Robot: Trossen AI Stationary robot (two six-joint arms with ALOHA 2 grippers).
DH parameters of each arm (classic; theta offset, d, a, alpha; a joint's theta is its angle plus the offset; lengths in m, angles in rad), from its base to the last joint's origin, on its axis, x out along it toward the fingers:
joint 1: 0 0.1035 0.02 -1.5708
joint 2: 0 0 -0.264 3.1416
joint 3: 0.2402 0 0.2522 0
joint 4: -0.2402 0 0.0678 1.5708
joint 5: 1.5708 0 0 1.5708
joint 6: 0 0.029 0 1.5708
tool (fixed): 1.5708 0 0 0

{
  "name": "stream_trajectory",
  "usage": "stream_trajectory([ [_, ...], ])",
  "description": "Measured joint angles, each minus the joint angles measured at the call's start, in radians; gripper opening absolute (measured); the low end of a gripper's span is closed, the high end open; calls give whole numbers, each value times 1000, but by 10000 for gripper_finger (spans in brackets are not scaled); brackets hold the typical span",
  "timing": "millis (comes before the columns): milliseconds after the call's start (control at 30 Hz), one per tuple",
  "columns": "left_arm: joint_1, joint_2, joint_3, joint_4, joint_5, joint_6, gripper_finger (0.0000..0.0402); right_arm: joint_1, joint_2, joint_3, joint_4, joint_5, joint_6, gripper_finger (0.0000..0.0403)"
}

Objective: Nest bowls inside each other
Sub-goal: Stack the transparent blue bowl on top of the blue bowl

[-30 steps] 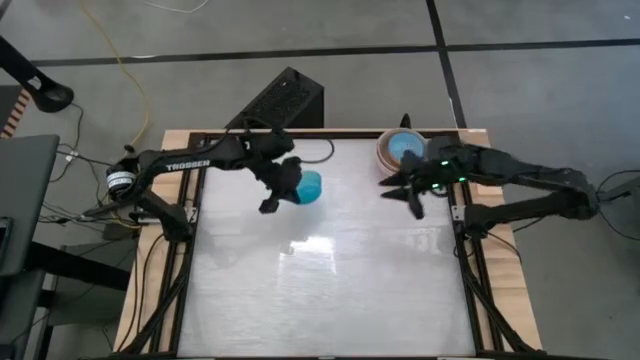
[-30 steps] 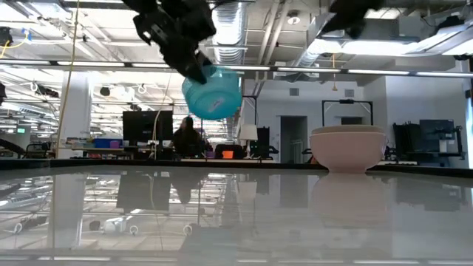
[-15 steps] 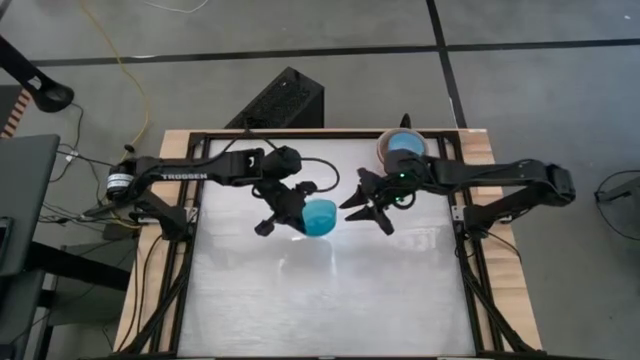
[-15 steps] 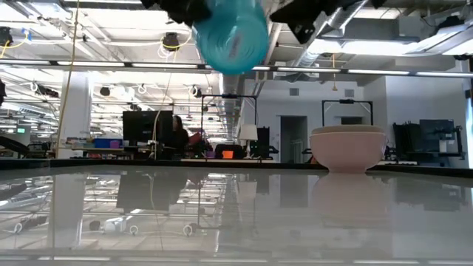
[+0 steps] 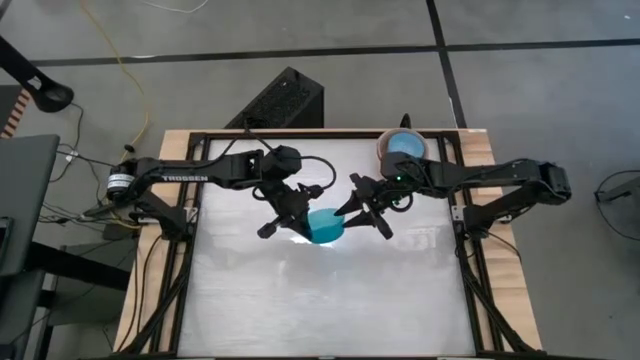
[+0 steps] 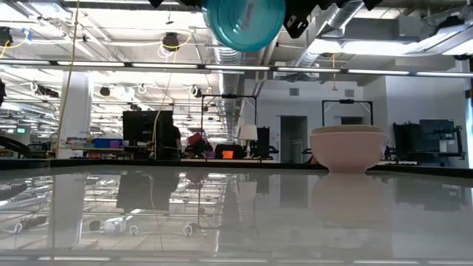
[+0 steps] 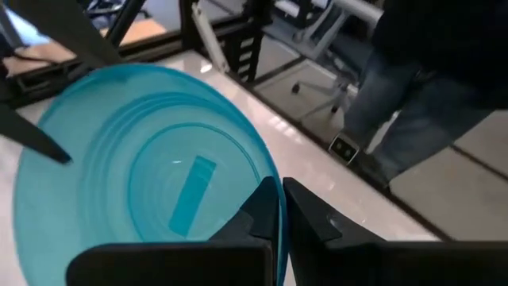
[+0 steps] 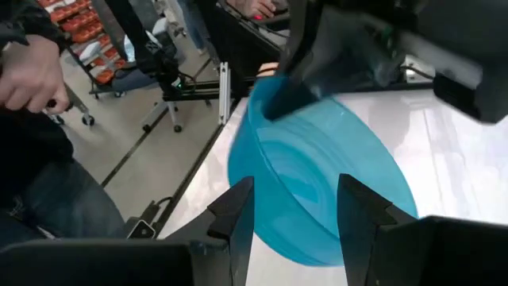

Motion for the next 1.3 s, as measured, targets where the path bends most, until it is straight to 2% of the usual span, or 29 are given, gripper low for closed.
stream_trajectory([
  [267,0,0,-1,84,61,-92,0,40,0,0,-41,-20,13,131],
  [367,-1,1,-2,103,70,-104,0,57,0,1,-53,-54,19,100],
  [567,-3,1,-2,184,75,-147,2,88,-1,1,-55,-119,45,13],
  [733,-3,1,-3,265,27,-177,16,100,-2,1,-67,-137,68,4],
  [867,-1,-4,-2,341,-112,-176,46,102,-1,-2,-79,-141,90,1],
  [1067,36,0,0,444,-549,-218,89,102,7,-5,-90,-36,109,1],
  [1133,57,-1,0,455,-585,-225,100,95,-5,1,-94,33,106,1],
  [1233,100,-1,0,444,-550,-243,111,78,-4,0,-109,56,102,1],
  [1300,125,-1,0,424,-519,-266,116,77,-3,-2,-135,107,102,1],
])
